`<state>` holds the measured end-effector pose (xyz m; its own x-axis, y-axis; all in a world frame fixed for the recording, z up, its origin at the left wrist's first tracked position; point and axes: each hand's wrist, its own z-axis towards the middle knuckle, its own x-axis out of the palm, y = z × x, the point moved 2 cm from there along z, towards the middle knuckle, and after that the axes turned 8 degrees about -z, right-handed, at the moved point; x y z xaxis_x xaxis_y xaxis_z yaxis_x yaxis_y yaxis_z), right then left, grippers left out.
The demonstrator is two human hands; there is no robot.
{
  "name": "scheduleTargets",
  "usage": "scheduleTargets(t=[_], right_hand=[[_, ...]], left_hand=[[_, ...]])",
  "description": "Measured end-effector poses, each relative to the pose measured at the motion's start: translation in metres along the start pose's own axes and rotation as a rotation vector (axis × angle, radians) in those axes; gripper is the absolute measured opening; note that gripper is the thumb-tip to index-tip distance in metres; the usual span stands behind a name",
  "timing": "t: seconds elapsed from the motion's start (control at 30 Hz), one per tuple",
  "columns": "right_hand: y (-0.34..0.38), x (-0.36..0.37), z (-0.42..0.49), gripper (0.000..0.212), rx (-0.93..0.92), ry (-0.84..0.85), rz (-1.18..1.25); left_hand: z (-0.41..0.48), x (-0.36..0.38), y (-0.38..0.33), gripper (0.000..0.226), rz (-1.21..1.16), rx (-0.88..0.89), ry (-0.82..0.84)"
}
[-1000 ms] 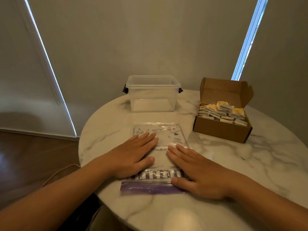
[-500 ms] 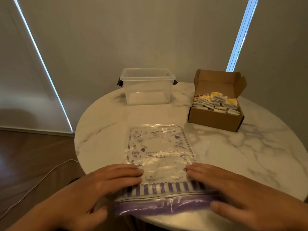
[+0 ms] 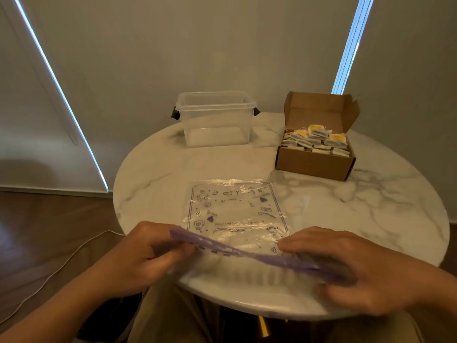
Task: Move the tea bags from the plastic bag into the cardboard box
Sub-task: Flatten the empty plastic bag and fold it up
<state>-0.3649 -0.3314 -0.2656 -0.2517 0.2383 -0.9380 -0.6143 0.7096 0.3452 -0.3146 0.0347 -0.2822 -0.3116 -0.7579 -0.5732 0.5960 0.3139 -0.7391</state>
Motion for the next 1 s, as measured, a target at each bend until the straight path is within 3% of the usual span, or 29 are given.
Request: scheduleTargets(t=[0.13, 0.3, 0.37, 0.5, 0.63, 0.73, 0.83, 0.9, 1.0], right_hand=[[0.003, -0.013, 0.064, 0.025, 0.164, -0.166, 0.231], [-0.010, -0.023, 0.097, 0.013, 0.375, -0.248, 0.465], [-0.016, -0.024, 0.107, 0.012, 0.458, -0.242, 0.482], [-0.022, -0.022, 0.119, 0.022, 0.584, -0.241, 0.453], [-0.020, -0.023, 0.121, 0.022, 0.537, -0.294, 0.467], [-0.020, -0.027, 0.116, 0.016, 0.377, -0.180, 0.510], [-0.027, -0.029, 0.111, 0.019, 0.297, -0.114, 0.367], [-0.029, -0.029, 0.113, 0.004, 0.290, -0.169, 0.378], [-0.030, -0.030, 0.123, 0.011, 0.311, -0.258, 0.372]], left_hand=[[0.018, -0.002, -0.001, 0.019, -0.116, -0.128, -0.105], [0.041, -0.009, 0.008, 0.022, -0.142, -0.344, -0.230], [0.045, -0.013, 0.015, 0.012, -0.136, -0.471, -0.247], [0.053, -0.018, 0.025, 0.016, 0.003, -0.567, -0.225], [0.059, -0.020, 0.024, 0.008, 0.087, -0.611, -0.196], [0.062, -0.022, 0.022, 0.009, 0.069, -0.644, -0.181], [0.062, -0.025, 0.024, 0.020, 0.067, -0.680, -0.184], [0.062, -0.026, 0.023, 0.025, 0.054, -0.690, -0.179], [0.062, -0.026, 0.022, 0.029, -0.036, -0.682, -0.177]])
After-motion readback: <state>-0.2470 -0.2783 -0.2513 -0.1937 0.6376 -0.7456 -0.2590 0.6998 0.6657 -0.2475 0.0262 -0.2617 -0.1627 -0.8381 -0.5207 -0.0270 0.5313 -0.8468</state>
